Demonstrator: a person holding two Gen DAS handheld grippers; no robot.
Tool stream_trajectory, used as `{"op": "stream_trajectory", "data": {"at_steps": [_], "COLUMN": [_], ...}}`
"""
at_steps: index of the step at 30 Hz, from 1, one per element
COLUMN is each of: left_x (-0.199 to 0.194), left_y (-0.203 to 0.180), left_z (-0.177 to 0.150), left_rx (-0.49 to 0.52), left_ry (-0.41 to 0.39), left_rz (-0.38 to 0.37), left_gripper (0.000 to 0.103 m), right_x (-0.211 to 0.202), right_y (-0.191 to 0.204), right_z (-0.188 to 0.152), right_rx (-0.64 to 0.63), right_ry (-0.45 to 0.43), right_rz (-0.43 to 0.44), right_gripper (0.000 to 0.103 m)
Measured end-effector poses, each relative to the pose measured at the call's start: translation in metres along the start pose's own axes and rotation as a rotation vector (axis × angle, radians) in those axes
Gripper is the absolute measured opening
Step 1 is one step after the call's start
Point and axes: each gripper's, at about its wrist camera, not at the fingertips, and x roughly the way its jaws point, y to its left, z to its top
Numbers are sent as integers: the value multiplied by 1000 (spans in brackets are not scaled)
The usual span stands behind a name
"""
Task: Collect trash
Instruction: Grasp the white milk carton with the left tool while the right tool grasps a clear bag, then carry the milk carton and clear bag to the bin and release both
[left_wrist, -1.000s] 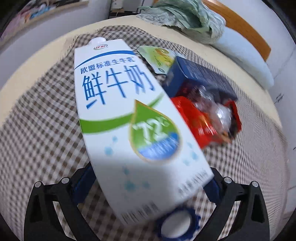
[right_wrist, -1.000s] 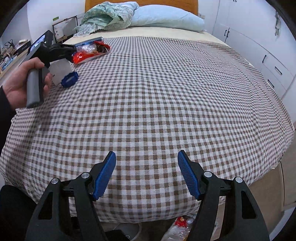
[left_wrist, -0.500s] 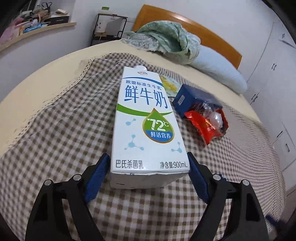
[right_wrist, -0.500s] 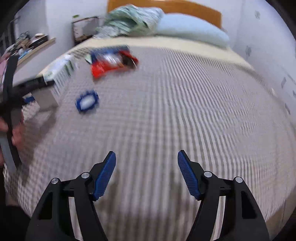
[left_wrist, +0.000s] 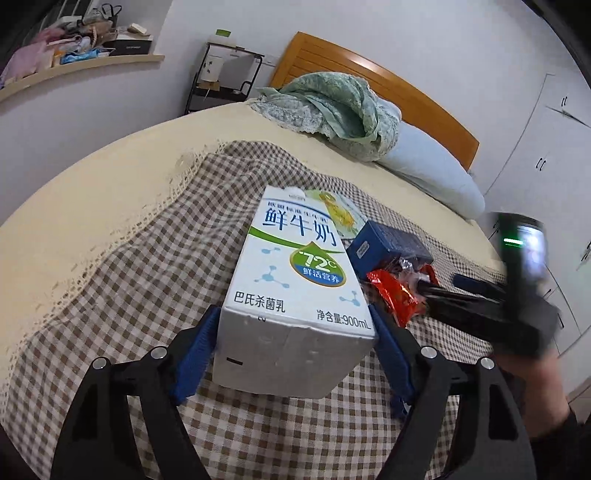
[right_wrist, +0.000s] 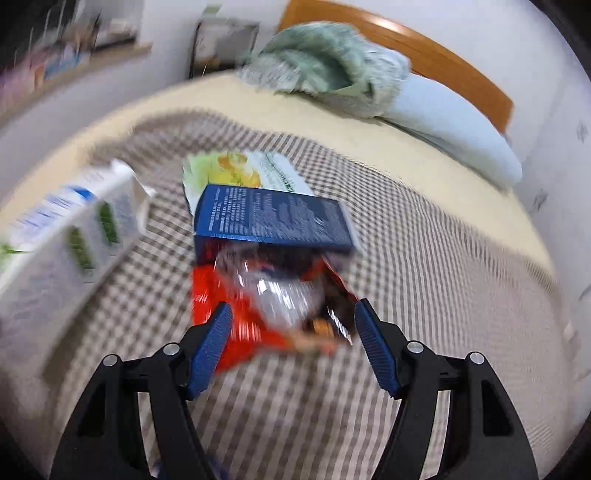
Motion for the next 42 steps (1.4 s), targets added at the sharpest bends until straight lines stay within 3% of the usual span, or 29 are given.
{"op": "stream_trajectory", "data": {"at_steps": [1,2,3,6,11,17,20,23,28,32,37,42], "left_x": [-4,-6,-9,-14,-38,-111,-157,-202,-267,-285,-276,-263], "left_y": [1,0,0,2,-5,-37,-64,-100,-173,-222,-260,-284], "left_z": [1,3,4,8,14,9,-11,-38,-95,-147,-210,-272], "left_rx": [7,12,15,16,52,119,197,283,444,518,576,645], "left_ry": [-10,-17,-22,-21,-49,-89,-91,-76,-45,62,220,340], "left_rz": [1,2,0,-20,-31,-93,-143,-197,-377,-534,-616,-590], "left_gripper": [76,76,76,75,75,72,72,72,72,72,72,72], "right_x": [8,15,19,1,-81,-203,-249,-289,-325,-348,-324,-263], "right_y": [3,4,0,-15,-54,-91,-100,-114,-134,-140,-130,-117], "right_z": [2,4,5,3,-13,-78,-132,-210,-336,-447,-572,-659], "right_rx": [-4,6,39,103,212,282,306,379,533,664,821,961], "right_ry": [25,44,69,46,-47,-152,-170,-157,-91,-2,201,359], "right_rz": [-8,3,16,44,98,107,92,80,44,9,25,88], "right_gripper": [62,31,27,25,25,25,25,25,25,25,25,25]}}
